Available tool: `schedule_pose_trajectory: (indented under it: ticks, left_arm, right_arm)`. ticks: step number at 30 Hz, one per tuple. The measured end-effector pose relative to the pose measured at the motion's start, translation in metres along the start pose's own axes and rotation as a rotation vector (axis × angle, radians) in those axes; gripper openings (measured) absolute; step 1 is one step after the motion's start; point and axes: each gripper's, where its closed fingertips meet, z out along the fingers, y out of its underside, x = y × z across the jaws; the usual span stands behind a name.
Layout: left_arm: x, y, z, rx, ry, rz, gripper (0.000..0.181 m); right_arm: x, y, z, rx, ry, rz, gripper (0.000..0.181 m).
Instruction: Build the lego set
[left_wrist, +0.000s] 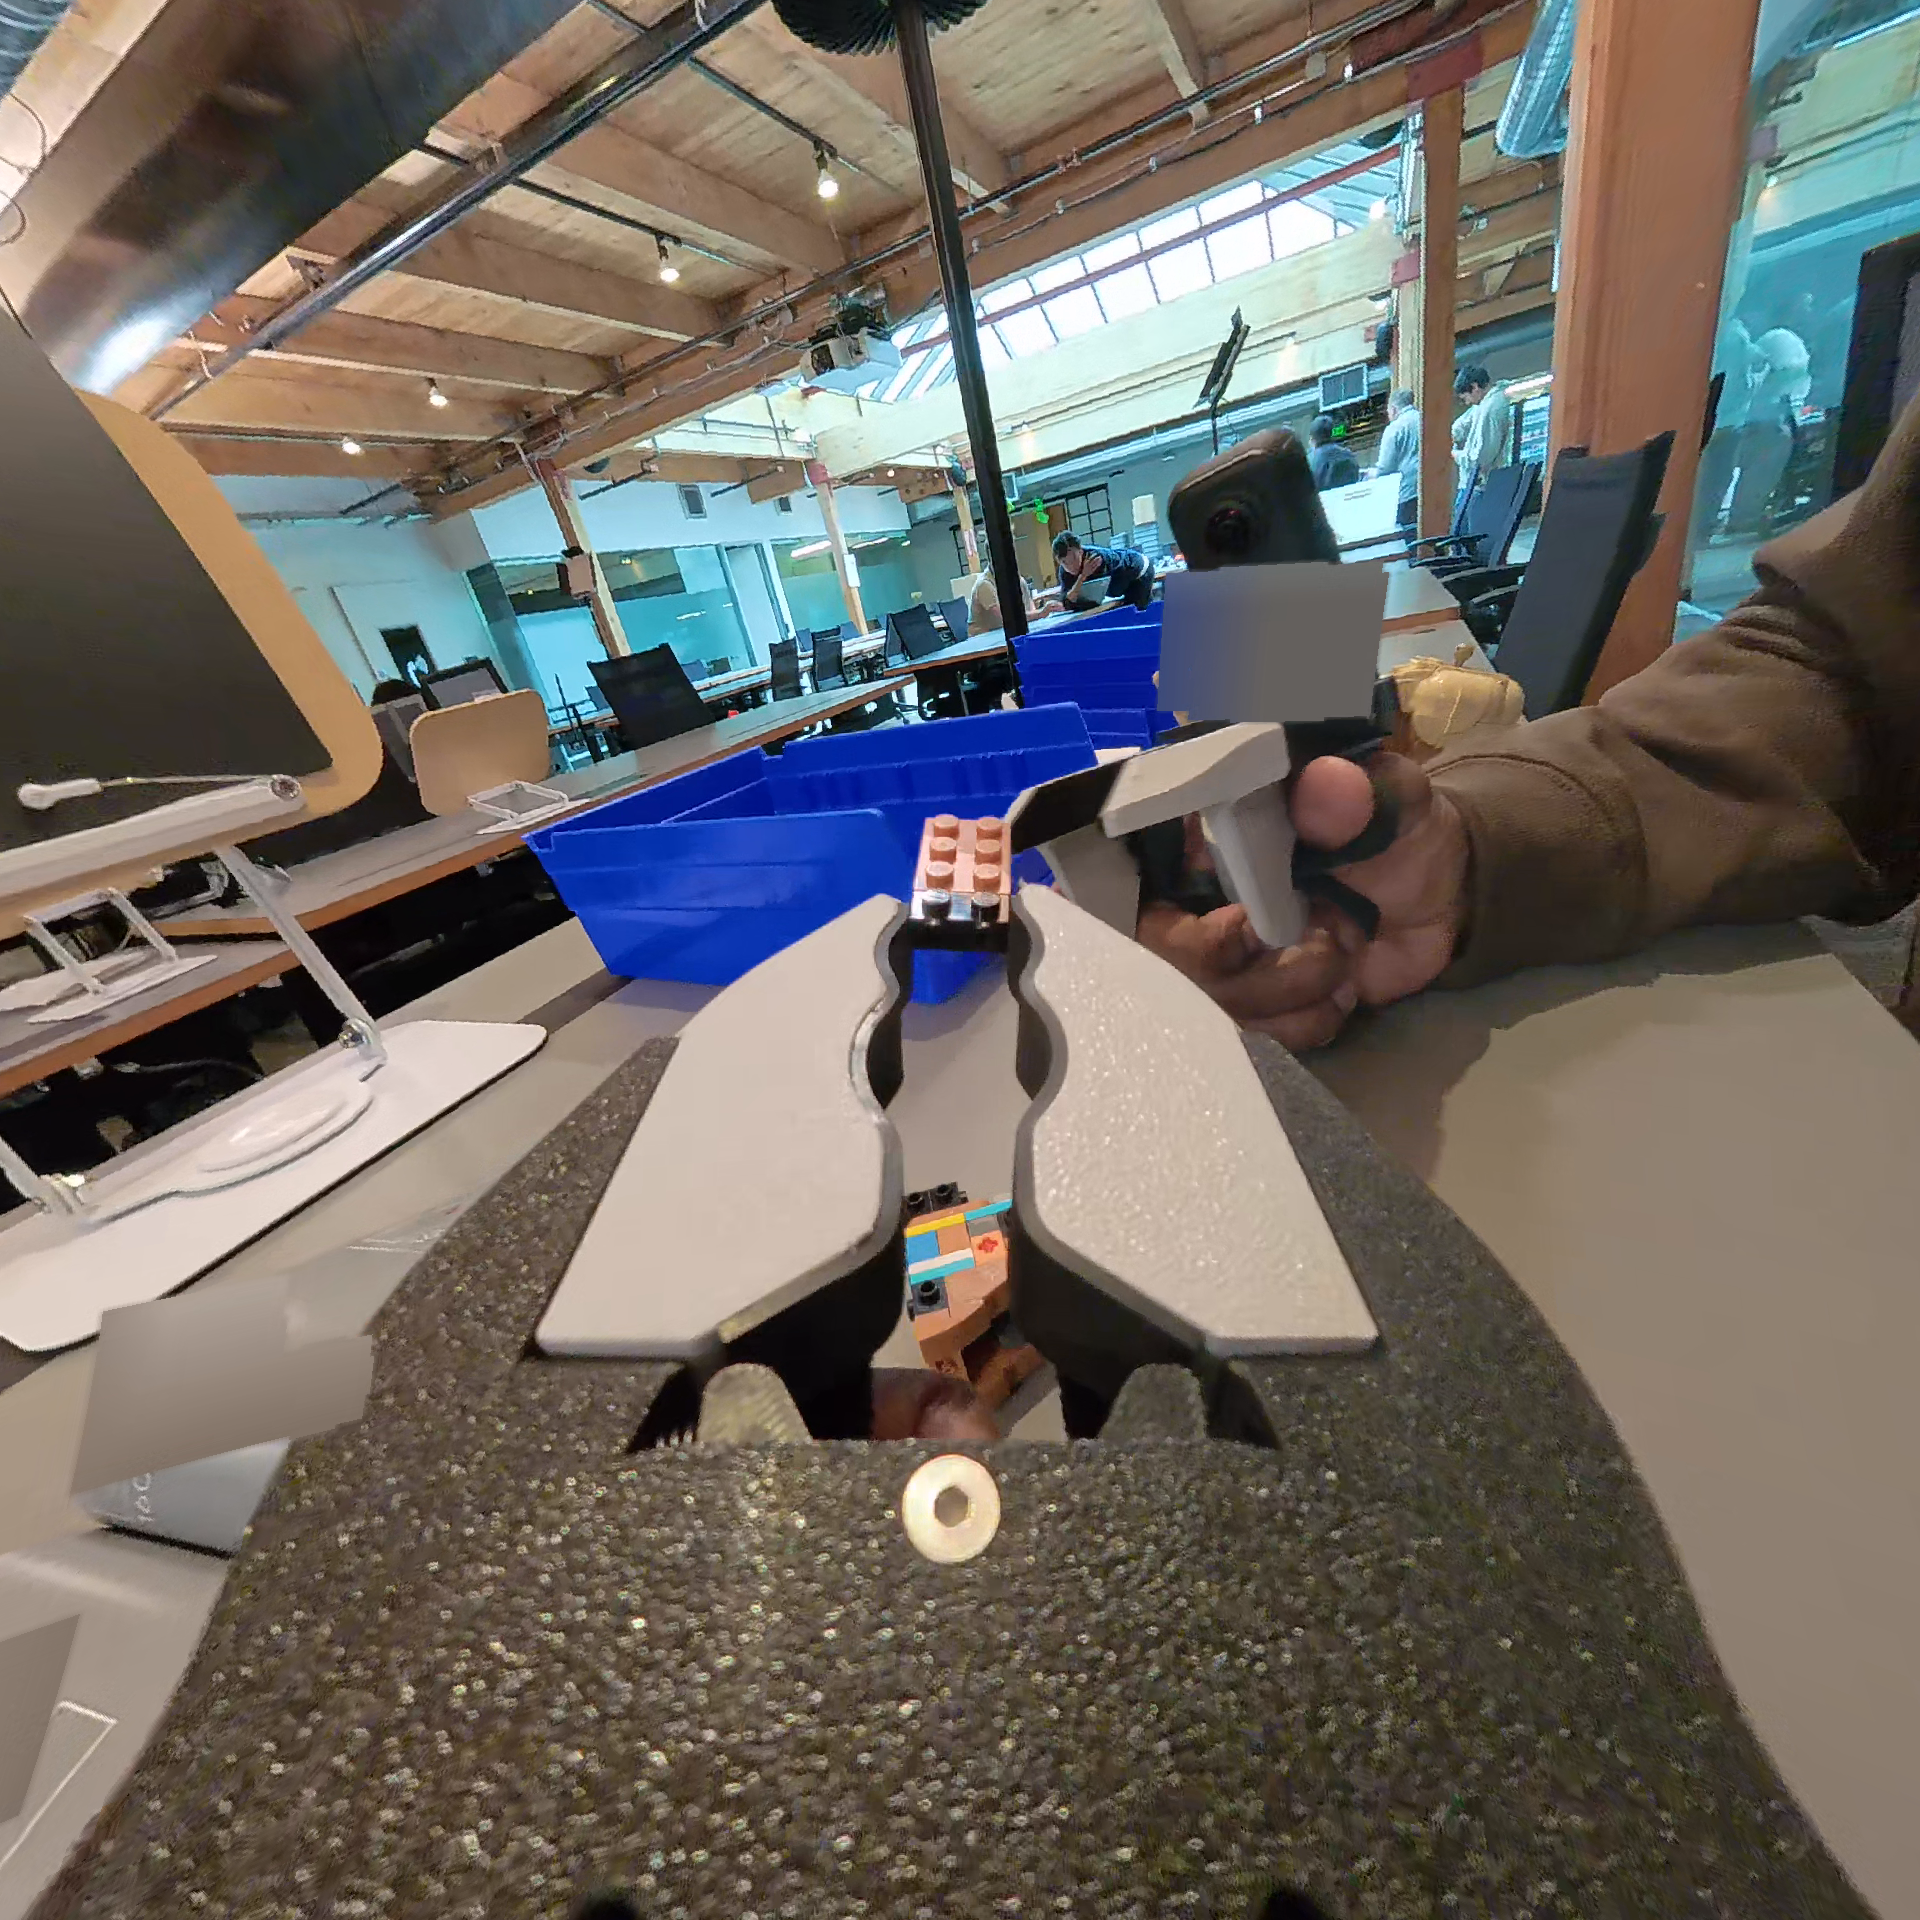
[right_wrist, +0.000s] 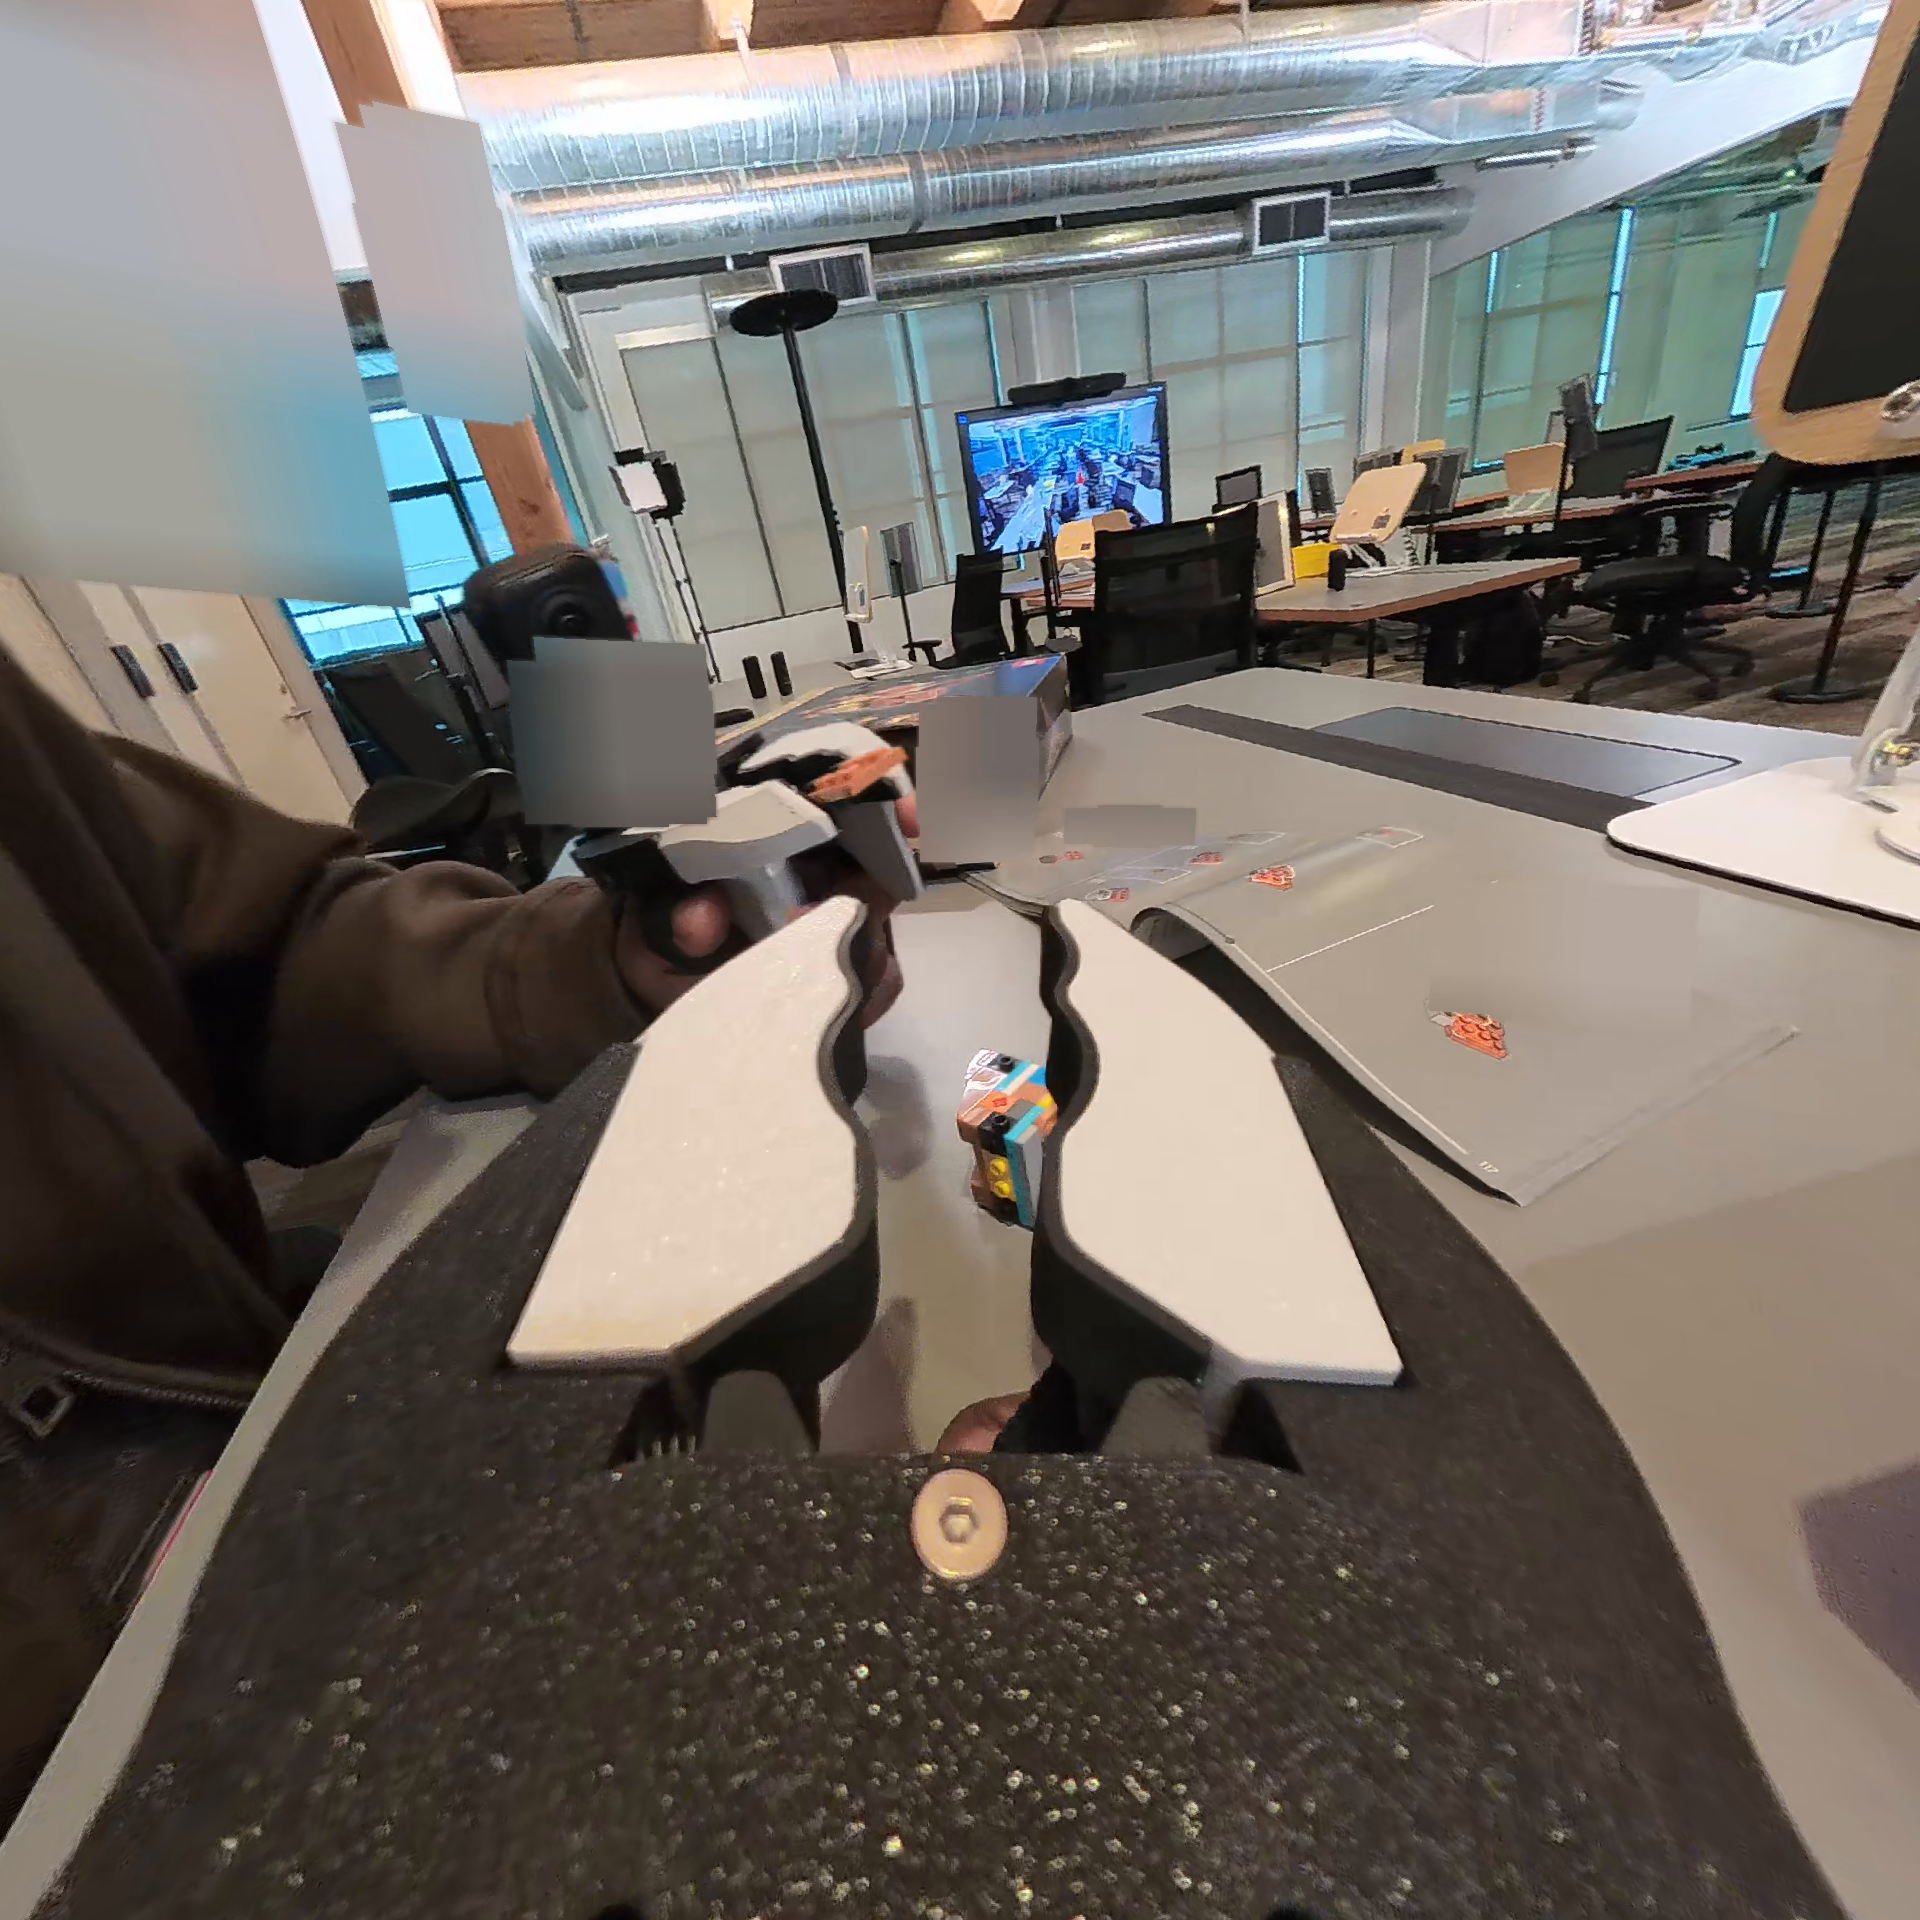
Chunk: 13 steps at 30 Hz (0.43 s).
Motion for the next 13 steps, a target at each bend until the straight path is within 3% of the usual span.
schedule_pose_trajectory:
  ticks: [13]
  left_arm:
    - [-0.0027,0.0015,-0.0005,0.003,0.006,-0.036,0.017]
  right_arm:
    - [0.0106,0.0006,0.0026,-0.003,0.024,0.059,0.03]
